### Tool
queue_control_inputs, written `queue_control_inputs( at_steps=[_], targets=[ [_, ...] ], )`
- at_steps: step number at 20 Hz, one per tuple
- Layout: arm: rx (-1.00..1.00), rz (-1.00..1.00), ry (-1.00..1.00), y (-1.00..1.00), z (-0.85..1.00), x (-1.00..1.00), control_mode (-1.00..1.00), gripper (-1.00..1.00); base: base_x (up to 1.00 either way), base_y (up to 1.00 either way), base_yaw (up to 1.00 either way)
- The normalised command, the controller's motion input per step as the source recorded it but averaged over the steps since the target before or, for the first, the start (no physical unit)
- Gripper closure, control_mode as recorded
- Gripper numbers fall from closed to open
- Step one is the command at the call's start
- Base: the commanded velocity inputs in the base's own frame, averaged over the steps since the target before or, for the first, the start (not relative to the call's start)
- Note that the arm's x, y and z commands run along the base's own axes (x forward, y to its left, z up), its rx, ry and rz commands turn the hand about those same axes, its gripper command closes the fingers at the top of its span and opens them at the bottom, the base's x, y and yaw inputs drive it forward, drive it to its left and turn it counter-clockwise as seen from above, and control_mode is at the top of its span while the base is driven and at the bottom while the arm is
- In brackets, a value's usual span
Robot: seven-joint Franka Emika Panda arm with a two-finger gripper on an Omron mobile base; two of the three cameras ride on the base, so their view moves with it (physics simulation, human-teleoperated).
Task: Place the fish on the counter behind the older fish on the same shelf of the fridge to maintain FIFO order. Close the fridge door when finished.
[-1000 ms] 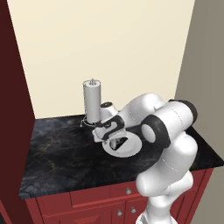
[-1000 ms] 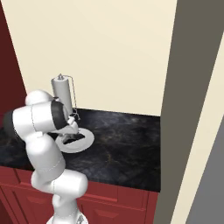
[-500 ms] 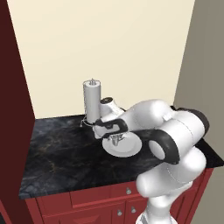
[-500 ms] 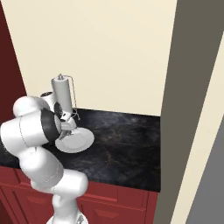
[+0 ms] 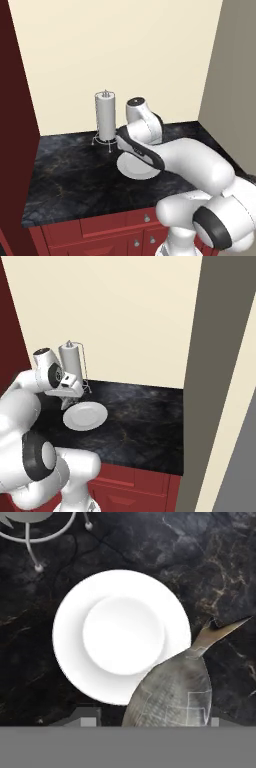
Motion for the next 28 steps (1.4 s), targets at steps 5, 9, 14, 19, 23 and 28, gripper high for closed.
queue_control_inputs(
  at_steps=[5, 9, 14, 19, 23, 28],
  targets=[
    [0.0, -0.01, 0.01, -0.39, 0.55, -0.45, -1.0, 1.0, 0.0, 0.0, 0.0],
    [0.0, -0.02, 0.04, -0.13, 0.0, -0.07, -1.0, 1.0, 0.0, 0.0, 0.0],
    [0.0, 0.0, -0.01, 0.0, 0.0, -0.09, 1.0, 1.0, -0.15, 0.0, 0.0],
    [0.0, 0.0, 0.0, 0.0, 0.0, 0.0, 1.0, 1.0, -1.0, 0.06, 0.05],
    [0.0, 0.0, 0.0, 0.0, 0.0, 0.0, 1.0, 1.0, -0.75, 0.32, 0.19],
    [0.0, 0.0, 0.0, 0.0, 0.0, 0.0, 1.0, 1.0, -0.59, 0.18, 0.27]
  ],
)
